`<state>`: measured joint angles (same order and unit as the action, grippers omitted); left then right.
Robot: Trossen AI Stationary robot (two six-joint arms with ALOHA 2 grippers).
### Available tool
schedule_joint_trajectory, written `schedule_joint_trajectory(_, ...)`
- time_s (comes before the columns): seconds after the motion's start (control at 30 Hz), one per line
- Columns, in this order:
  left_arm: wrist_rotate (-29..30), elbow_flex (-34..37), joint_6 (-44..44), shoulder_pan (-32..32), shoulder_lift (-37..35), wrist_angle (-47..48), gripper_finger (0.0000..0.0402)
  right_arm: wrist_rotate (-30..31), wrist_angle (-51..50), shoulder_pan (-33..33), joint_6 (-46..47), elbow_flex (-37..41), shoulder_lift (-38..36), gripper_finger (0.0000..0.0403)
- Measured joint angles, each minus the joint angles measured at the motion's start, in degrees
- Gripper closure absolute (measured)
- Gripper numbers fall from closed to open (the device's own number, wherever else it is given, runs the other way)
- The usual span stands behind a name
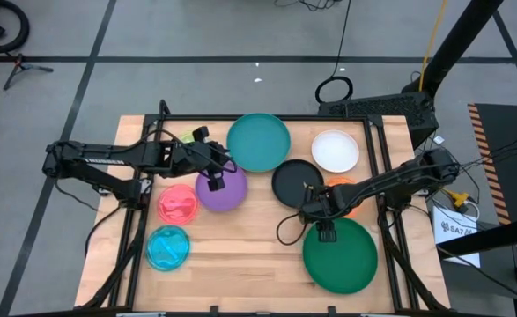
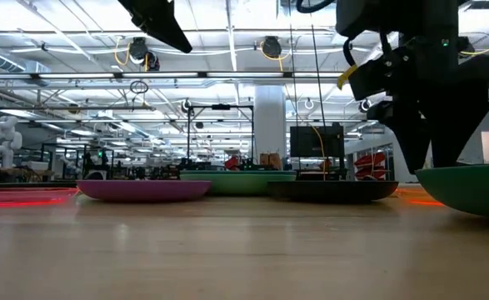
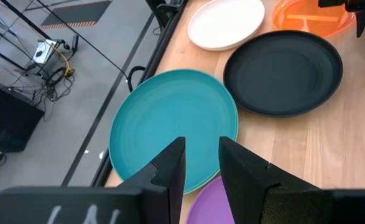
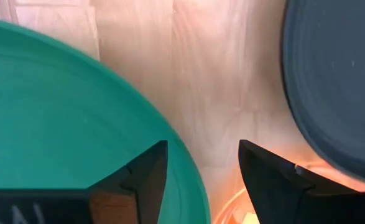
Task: Stack plastic plates
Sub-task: Stack the dark green plate on top of the blue plate
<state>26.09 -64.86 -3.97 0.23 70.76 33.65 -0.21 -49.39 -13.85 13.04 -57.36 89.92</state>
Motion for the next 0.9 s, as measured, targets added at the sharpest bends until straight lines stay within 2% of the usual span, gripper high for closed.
schedule_joint_trajectory(0.27,0.0,0.0,0.09,0.0,0.0,0.22,0.0298,-3.1,2.92,-0.1,-1.73,0.0,4.14,0.0214)
schedule_joint_trajectory(0.37,0.0,0.0,0.13,0.0,0.0,0.28,0.0298,-3.96,3.16,-0.11,-2.35,0.0,5.5,0.0226)
schedule_joint_trajectory(0.53,-0.02,0.0,0.17,0.0,0.02,0.24,0.0298,-4.83,3.55,-0.13,-3.39,0.0,5.48,0.0278)
schedule_joint_trajectory(0.77,0.0,0.0,0.17,0.0,0.02,-0.49,0.0298,-8.43,3.54,-0.09,-3.42,0.0,3.31,0.0378)
schedule_joint_trajectory(0.9,-0.02,0.0,0.54,0.0,0.02,-0.79,0.0298,-10.37,3.32,0.35,-1.83,-0.02,0.86,0.0393)
